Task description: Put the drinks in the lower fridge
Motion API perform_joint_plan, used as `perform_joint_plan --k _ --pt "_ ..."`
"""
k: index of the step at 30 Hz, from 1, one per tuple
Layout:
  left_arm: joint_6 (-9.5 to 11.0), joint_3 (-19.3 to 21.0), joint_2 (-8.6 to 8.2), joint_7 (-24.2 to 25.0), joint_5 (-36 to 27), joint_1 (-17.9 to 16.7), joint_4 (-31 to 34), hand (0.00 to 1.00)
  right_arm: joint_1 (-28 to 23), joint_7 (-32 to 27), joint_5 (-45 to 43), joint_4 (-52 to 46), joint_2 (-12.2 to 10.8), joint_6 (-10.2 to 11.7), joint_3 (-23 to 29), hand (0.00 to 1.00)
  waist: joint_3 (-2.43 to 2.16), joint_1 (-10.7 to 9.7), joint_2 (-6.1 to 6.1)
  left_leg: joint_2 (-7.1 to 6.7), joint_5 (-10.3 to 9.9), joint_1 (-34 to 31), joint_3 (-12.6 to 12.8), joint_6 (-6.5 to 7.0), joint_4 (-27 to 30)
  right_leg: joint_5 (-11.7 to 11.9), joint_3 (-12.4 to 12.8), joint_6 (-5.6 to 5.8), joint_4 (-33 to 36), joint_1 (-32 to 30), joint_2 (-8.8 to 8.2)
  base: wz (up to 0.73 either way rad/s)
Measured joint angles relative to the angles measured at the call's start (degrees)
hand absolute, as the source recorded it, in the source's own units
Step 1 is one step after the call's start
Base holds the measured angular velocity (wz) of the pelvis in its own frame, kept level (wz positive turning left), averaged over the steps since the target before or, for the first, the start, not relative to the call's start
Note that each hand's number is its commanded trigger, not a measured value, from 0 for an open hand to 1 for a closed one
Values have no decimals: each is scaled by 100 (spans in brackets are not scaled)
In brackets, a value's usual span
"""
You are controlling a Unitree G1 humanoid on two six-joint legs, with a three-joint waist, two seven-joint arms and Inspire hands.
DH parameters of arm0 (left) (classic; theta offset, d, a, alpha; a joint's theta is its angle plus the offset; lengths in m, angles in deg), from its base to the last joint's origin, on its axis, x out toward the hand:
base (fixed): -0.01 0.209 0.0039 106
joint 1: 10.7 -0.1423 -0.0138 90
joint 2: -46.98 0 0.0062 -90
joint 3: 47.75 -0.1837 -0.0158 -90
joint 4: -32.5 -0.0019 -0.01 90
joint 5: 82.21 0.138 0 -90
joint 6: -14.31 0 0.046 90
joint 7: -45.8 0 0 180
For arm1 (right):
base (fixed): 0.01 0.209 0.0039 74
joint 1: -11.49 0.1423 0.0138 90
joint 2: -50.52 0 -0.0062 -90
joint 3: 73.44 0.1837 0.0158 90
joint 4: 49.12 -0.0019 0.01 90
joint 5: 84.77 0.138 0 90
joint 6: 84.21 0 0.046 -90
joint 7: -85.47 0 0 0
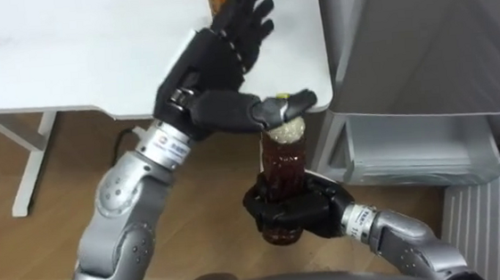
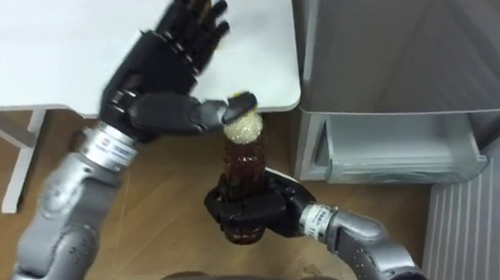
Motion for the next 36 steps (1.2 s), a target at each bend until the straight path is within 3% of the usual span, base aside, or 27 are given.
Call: perform_joint_plan --k 8,10,12,14,16,25,26,29,32,35,36 --pt "59 749 -20 -497 19 0 152 0 -175 -13 -64 43 27 0 547 100 -7 196 70 -1 1 -9 5 2 -1 0 5 0 4 -23 0 0" --pt "61 1093 -20 -626 10 0 154 0 -297 -14 -101 25 25 -3 700 100 -25 271 103 -3 1 25 2 2 15 0 -5 0 0 1 -4 0" --pt "64 1368 -22 -804 9 0 158 0 -342 -25 -223 25 31 -3 773 100 -8 356 151 -6 2 94 18 2 7 0 -1 0 -7 55 -10 -2" --pt "79 1582 -33 -963 13 -3 181 0 -400 -42 -422 26 36 -3 875 100 -31 419 187 -14 2 114 4 2 -7 -1 -23 2 -6 81 -16 0" --pt "171 1848 -38 -1197 25 -14 212 0 -449 -74 -469 26 49 -2 971 100 -26 544 226 -21 5 148 -2 7 -62 -6 -25 11 -6 87 -20 0" --pt "601 2781 -72 -2452 279 -380 212 0 -655 -349 -522 28 21 9 1318 100 -13 598 279 -45 5 202 -83 6 -83 -20 -242 33 -109 242 -36 6" --pt "716 2871 -69 -2661 298 -419 121 0 -706 -394 -492 27 27 12 1356 100 -20 660 292 -43 6 217 -72 5 -93 -22 -264 35 -111 243 -39 -4" --pt "733 3082 -72 -3089 281 -433 -275 0 -863 -554 -455 -43 62 11 1364 100 -31 852 307 -44 11 300 -37 2 -150 -27 -289 42 -124 247 -46 -9" --pt "777 3177 -64 -3304 238 -589 -719 0 -883 -616 -466 -101 118 3 1349 100 -52 899 275 -51 13 300 -24 2 -181 -32 -297 46 -189 245 -48 0" --pt "720 3092 -64 -3506 219 -773 -1926 0 -876 -749 -505 -103 63 -68 1348 100 -104 902 242 -54 24 334 -21 3 -185 -34 -276 49 -191 256 -46 0" --pt "654 2977 -64 -3586 121 -832 -2426 0 -875 -829 -495 -103 30 -96 1344 100 -95 913 204 -52 25 341 -14 1 -193 -34 -298 49 -193 265 -45 0"
